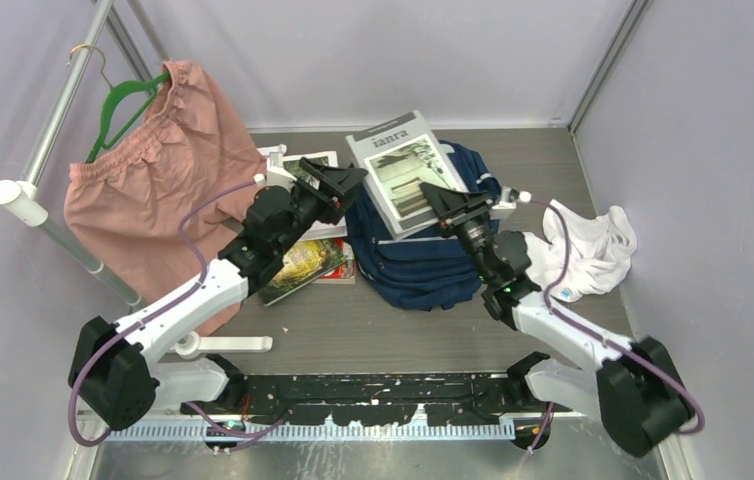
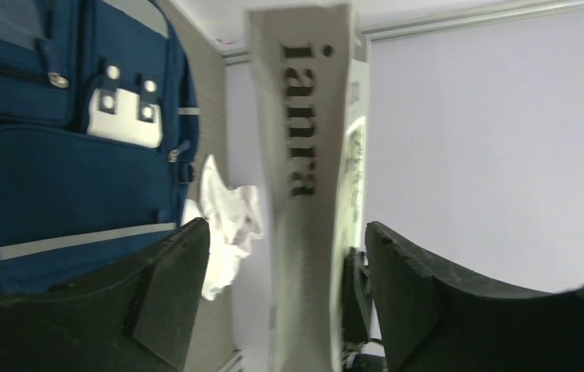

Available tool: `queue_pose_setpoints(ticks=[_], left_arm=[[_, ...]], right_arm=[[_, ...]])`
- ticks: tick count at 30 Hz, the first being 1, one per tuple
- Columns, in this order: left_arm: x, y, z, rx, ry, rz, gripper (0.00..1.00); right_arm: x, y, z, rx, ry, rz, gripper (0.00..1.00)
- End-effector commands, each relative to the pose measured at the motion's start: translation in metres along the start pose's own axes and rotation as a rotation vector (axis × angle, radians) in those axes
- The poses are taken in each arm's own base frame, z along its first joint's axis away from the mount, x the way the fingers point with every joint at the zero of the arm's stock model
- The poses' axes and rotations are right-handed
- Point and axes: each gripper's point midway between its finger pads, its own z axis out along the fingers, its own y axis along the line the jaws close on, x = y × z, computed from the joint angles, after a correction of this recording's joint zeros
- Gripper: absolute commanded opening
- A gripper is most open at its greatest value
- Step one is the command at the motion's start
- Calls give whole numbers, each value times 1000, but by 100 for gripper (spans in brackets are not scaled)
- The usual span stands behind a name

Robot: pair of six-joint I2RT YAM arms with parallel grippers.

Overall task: Pack the student bag
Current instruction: Pick up the book from the center of the board, then place the book in the student bag.

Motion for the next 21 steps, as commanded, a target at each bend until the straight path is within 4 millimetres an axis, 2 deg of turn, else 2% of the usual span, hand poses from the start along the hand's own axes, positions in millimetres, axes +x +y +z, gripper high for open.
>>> queue_pose_setpoints(ticks=[1,4,5,6,10,12,15,21], left_arm=[[-13,-22,-16,-2,-34,135,77],[-15,-19,-21,-39,-28,240,85],[-16,-18,-21,-55,-17,302,87],[-14,-11,-22,-96,15,403,89],[10,15,-15,-203,211,685,99],[25,30,-13,-248,302,830,100],[48,48,-13,-302,438,1031,100],[111,71,-21,-266,684,1453,98]], right_arm=[[-45,38,-29,-67,-89,-29,22],[-78,33,-57,51,-162,-126,18],[-86,18,-69,162,-183,-175,17],[-95,19,-82,226,-216,-262,14],[-130,20,-142,510,-364,-484,9],[-144,26,-165,600,-425,-550,7],[-151,41,-182,632,-459,-615,7],[-165,53,-196,714,-496,-717,7]])
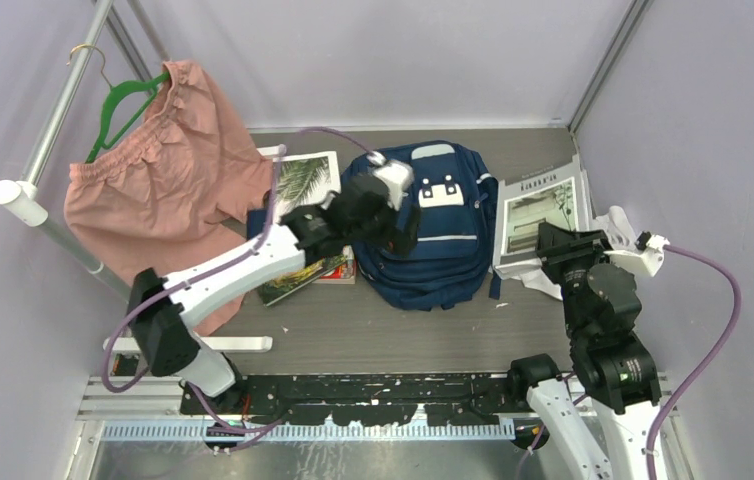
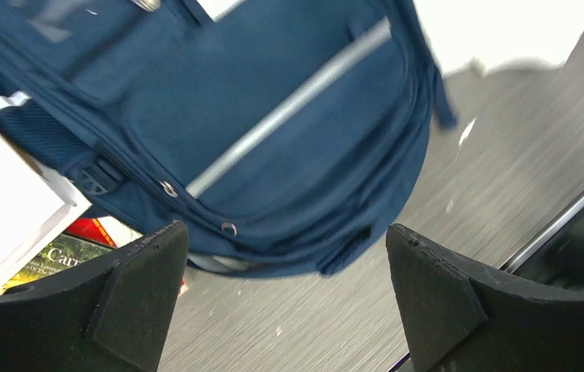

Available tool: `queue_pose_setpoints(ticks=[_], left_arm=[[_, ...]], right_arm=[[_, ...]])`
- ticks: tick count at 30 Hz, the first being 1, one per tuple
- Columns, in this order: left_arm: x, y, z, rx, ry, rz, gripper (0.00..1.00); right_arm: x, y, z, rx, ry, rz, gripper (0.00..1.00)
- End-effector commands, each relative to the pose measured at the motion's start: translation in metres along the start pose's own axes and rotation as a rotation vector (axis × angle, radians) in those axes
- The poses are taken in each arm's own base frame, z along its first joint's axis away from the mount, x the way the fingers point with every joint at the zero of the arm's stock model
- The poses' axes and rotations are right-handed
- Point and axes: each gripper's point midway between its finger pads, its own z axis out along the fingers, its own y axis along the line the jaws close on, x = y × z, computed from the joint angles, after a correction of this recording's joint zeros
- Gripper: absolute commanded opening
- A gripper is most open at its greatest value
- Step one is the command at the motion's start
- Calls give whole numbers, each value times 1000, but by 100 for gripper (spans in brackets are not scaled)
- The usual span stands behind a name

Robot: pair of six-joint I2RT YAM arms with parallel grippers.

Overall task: Pack the student bag
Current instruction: Place the book in the student bag.

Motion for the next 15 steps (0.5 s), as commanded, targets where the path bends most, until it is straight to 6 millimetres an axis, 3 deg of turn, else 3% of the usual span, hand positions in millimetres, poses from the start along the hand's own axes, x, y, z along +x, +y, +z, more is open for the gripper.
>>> queue_pose_setpoints(ticks=[1,4,9,15], left_arm=[[38,-20,-3,-3,139,463,97],[59,-39,1,43,170,613,93],[86,-59,10,104,212,710,89],[109,-69,35,100,242,767,75]], right_arm=[[-17,-23,-3,146,-40,-164,7],[-25,-22,-2,171,-53,-205,7],[-38,-14,-4,176,-80,-240,7],[-45,-12,-10,176,-89,-246,7]])
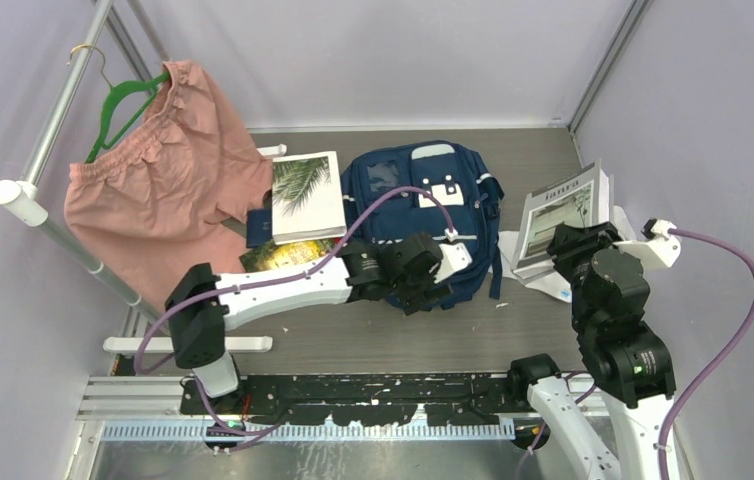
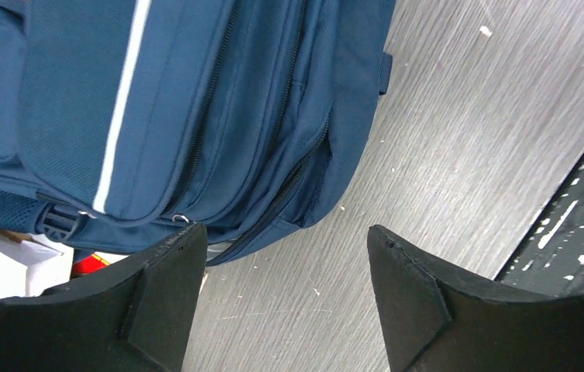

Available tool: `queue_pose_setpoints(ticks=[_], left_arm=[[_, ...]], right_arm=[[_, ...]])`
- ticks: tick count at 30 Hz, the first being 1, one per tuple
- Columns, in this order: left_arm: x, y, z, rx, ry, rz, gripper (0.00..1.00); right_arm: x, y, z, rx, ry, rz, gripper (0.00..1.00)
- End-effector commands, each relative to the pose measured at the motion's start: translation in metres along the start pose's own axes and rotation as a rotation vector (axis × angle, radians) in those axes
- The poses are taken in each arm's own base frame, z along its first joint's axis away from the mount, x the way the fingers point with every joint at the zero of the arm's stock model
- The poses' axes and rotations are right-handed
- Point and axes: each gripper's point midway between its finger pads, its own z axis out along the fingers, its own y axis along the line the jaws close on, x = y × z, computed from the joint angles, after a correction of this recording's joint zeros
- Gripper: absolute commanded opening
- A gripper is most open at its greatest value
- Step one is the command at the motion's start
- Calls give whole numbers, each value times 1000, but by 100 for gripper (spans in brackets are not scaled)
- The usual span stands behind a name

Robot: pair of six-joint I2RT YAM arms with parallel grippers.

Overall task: Pack the student bag
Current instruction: Place the book in the student bag.

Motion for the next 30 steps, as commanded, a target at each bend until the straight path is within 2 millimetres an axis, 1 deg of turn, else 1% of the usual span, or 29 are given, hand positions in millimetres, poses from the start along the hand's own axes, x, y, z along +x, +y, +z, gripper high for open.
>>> queue_pose_setpoints(ticks=[1,3,7,11,14,18,22,27,30], left_arm=[[-13,1,19,-38,-25,63,74],[-14,1,28,-47,-37,64,70],[-18,8,40,-105,-75,51,61],[-18,12,47,-138,-76,56,58],[-14,7,54,-112,-49,62,60],[0,1,61,-83,20,89,71],[7,1,70,-93,47,94,70],[4,8,78,-147,33,75,58],[-2,14,77,-183,13,64,43]], right_arm=[[-26,6,-9,-15,-79,10,7],[-28,5,-11,-16,-84,13,7],[-31,4,-14,-15,-92,11,7],[-31,4,-16,-28,-95,29,7],[-28,6,-16,-39,-85,41,7],[-26,5,-15,-37,-79,40,7],[-25,6,-15,-41,-77,43,7],[-24,10,-15,-55,-67,50,8],[-24,14,-14,-74,-61,61,8]])
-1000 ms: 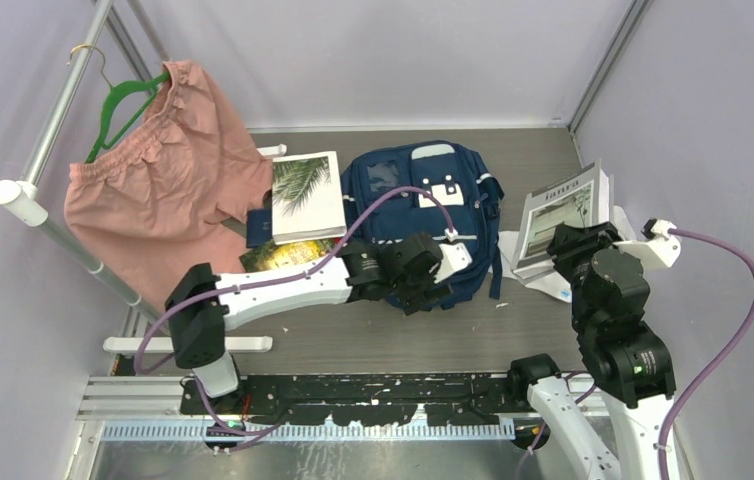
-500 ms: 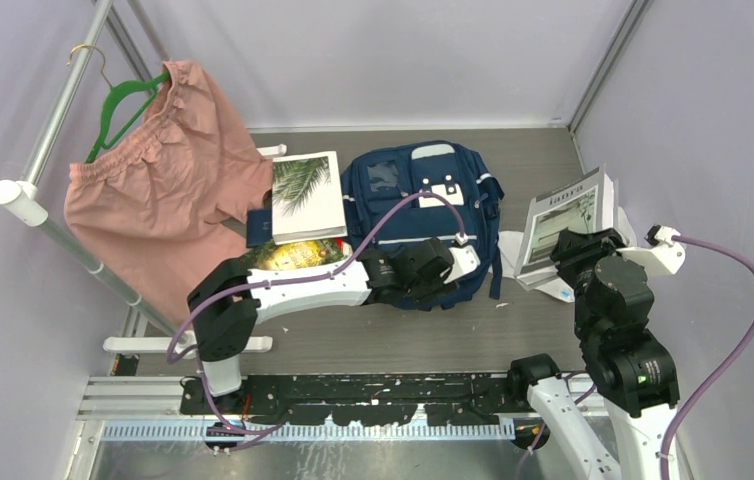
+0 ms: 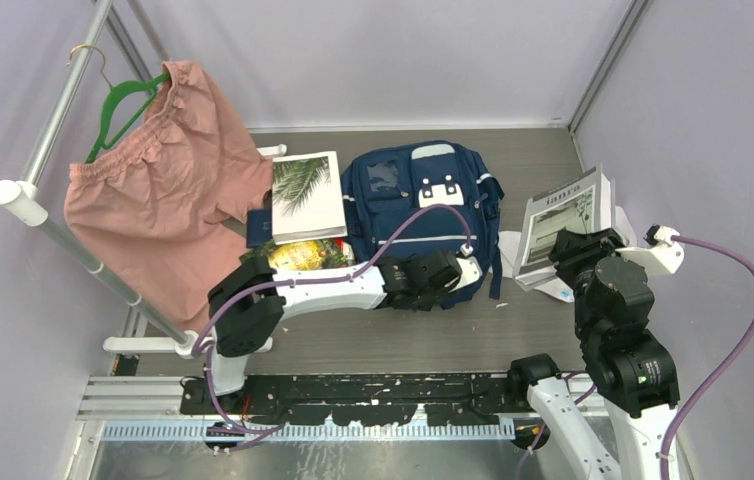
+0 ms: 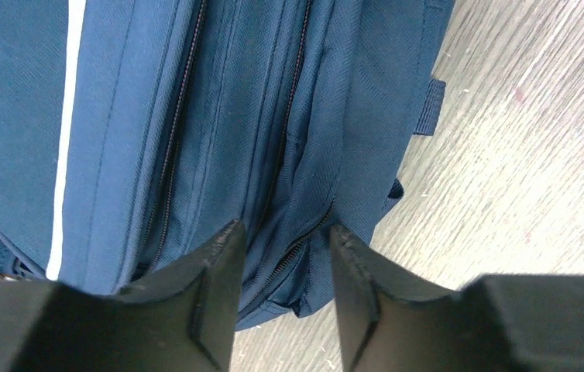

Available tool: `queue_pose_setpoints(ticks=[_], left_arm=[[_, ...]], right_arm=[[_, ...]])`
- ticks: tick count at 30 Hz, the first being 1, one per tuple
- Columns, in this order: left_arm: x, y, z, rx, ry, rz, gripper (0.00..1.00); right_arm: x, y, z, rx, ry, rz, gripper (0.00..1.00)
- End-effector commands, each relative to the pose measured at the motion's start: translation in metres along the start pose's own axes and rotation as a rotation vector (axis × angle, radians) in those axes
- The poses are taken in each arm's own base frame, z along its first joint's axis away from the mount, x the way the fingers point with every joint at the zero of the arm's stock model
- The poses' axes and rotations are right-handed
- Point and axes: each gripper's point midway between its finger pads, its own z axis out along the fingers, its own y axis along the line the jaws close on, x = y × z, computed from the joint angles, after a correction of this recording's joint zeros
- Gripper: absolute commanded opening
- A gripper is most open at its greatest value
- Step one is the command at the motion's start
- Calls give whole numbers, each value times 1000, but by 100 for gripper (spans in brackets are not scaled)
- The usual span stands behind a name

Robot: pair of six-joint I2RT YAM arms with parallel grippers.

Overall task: Pack the student bag
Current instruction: Place the book in the student bag.

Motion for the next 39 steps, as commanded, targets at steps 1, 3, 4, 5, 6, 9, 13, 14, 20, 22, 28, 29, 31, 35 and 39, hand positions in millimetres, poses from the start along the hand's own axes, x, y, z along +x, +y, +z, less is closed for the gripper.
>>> queue_pose_setpoints(ticks=[1,3,4,5,6,9,13,14,20,22,28,29,31,35,39], left_arm=[[-31,22,-7,-106,-84,-35,37],[-35,26,-11,-120,-93,-44,25],[-37,28,-14,-124,-97,-51,21],[-40,30,-18,-125,-107,-57,15],[-43,32,-22,-128,-117,-65,10],[-51,41,-31,-139,-142,-91,0],[-55,52,-38,-143,-153,-127,0],[-56,54,-41,-142,-156,-131,0],[-57,59,-52,-139,-170,-136,0],[-58,59,-53,-137,-177,-147,0],[-59,62,-56,-159,-180,-199,0],[-60,67,-60,-178,-197,-219,0],[-68,74,-70,-194,-269,-251,0],[-81,89,-90,-200,-363,-332,0],[-95,110,-116,-175,-405,-366,0]], right_arm=[[-21,21,-4,-73,-56,73,7],[-20,22,-3,-74,-53,72,8],[-20,22,-3,-74,-52,72,8],[-20,22,-3,-77,-51,72,7],[-20,22,-3,-76,-52,73,8],[-20,22,-4,-80,-56,76,8],[-21,17,-6,-68,-62,69,8],[-21,16,-7,-65,-63,69,8],[-20,11,-9,-57,-68,70,8],[-18,11,-8,-56,-64,68,8],[-20,10,-9,-52,-70,61,8],[-21,9,-9,-50,-74,59,8],[-22,8,-12,-54,-79,62,8],[-20,10,-15,-70,-61,73,8],[-21,8,-21,-72,-56,74,8]])
